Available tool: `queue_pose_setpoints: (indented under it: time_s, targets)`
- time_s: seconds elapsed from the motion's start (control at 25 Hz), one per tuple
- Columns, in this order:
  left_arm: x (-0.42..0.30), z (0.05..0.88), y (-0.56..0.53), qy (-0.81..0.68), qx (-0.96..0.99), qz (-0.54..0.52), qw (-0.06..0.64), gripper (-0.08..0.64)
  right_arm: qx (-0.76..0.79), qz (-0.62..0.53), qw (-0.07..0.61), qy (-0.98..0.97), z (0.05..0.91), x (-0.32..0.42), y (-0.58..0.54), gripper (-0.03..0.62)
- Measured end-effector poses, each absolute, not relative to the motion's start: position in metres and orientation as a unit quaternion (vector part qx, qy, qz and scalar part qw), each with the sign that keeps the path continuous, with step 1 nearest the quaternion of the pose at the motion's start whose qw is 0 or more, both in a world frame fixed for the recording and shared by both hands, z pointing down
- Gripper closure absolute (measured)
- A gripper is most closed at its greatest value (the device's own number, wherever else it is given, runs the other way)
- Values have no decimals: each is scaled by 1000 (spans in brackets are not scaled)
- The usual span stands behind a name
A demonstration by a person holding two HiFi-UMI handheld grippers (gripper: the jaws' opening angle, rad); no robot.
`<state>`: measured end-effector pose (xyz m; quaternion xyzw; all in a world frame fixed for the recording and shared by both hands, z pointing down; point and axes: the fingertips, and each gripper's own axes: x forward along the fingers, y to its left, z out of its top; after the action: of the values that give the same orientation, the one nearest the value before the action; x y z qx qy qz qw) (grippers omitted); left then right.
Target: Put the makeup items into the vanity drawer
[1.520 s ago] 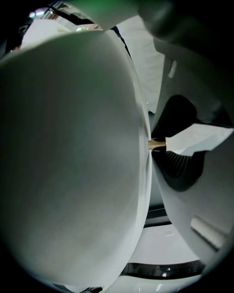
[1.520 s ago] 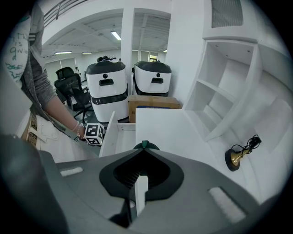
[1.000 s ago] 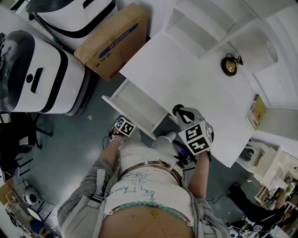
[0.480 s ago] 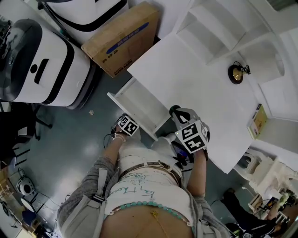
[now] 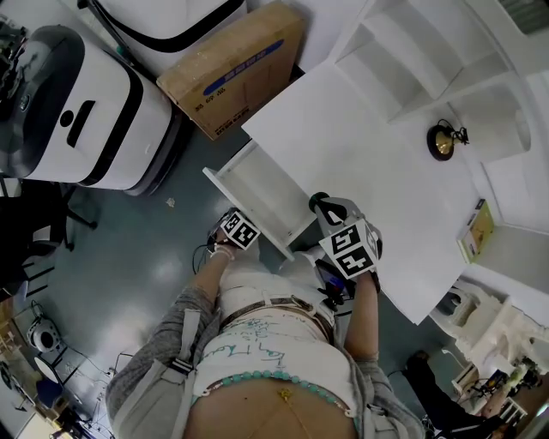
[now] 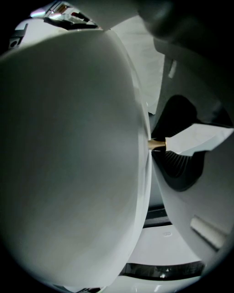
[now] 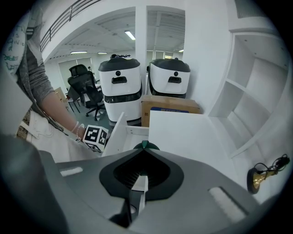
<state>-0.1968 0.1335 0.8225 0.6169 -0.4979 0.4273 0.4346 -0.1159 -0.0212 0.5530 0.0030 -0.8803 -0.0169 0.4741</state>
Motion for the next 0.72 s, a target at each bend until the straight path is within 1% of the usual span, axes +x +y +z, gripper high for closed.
queue_pose_setpoints:
  time_s: [0.72]
  targets:
    - [-197, 823, 133, -497, 617, 425, 438, 465, -38, 15, 477, -878, 599, -145, -8, 563]
